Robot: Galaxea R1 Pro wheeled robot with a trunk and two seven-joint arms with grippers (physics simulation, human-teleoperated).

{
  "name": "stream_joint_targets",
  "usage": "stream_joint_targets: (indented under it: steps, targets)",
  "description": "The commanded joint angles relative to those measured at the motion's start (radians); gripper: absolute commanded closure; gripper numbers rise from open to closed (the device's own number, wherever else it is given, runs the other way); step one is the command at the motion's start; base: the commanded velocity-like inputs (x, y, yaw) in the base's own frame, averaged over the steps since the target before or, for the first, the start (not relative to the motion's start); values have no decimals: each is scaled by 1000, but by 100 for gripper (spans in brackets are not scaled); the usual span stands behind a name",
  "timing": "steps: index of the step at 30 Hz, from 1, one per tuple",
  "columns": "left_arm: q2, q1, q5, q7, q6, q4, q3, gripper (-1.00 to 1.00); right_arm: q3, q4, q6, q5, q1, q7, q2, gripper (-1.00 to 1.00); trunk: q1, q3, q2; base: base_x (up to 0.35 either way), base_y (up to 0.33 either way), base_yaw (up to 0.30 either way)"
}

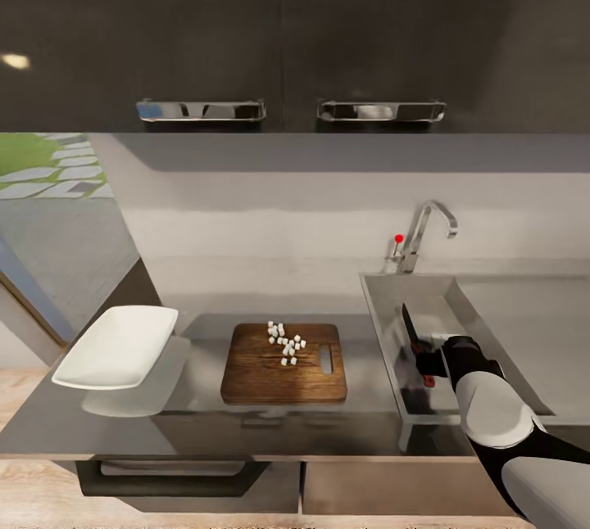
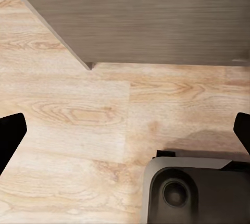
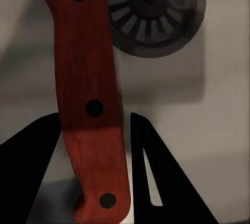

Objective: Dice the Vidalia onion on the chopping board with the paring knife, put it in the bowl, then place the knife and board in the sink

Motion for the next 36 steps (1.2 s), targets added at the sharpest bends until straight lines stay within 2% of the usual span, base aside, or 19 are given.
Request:
stream_joint_targets:
  steps: [1, 7, 8, 19, 22, 24, 26, 27, 30, 31, 32, 33, 34, 36]
  targets:
    - [0, 0, 1, 9, -1, -1, -8, -100, -7, -2, 1, 10, -2, 9, 1, 100, 1, -4, -2, 6, -3, 0]
    - [1, 0, 1, 9, -1, -1, -8, -100, -7, -2, 6, 10, -2, 9, 2, 100, 1, -13, -2, 1, -1, 0]
    - [1, 0, 1, 10, -1, -1, -8, -100, -7, -2, 7, 10, -2, 10, 2, -100, 1, -15, -2, 0, 0, 0]
    - [1, 0, 1, 9, -1, -1, -8, -100, -7, -22, 4, 10, -2, 13, 0, -100, 1, -19, -2, 0, 0, 0]
    - [0, 0, 1, 9, -1, -1, -8, -100, -7, -117, -1, -2, -2, 25, 4, -100, 1, -19, -2, 0, 0, 0]
    - [1, 0, 1, 9, -1, -1, -8, -100, 0, -254, -1, -34, -2, 95, 17, -100, 1, -19, -2, 0, 0, 0]
    - [1, 0, 1, 7, -1, -1, -8, -100, 3, -418, -1, -52, -2, 255, 62, -100, 1, -19, -2, 0, 0, 0]
    - [1, 0, 1, 7, -1, -1, -8, -100, 3, -469, -2, -52, -2, 300, 83, -100, 1, -19, -2, 0, 0, 0]
    - [0, 0, 1, 7, -1, -1, -8, -100, 2, -628, -6, -26, -1, 375, 169, -100, 1, -19, -2, 0, 0, 0]
    - [1, 0, 1, 7, -1, -1, -8, -100, 2, -711, -12, 6, 4, 409, 183, -100, 1, -19, -2, 0, 0, 0]
    - [1, 0, 1, 7, -1, -1, -8, -100, 2, -762, -21, 30, 10, 445, 183, -100, 1, -19, -2, 0, 0, 0]
    - [1, 0, 1, 7, -1, -1, -8, -100, 2, -817, -38, 64, 22, 535, 183, -100, 1, -19, -2, 0, 0, 0]
    - [1, 0, 1, 7, -1, -1, -8, -100, -1, -850, -52, 94, 30, 655, 183, -100, 1, -19, -2, 0, 0, 0]
    - [1, 0, 1, 7, -1, -1, -8, -100, -3, -879, -62, 123, 35, 793, 183, -100, 1, -19, -2, 0, 0, 0]
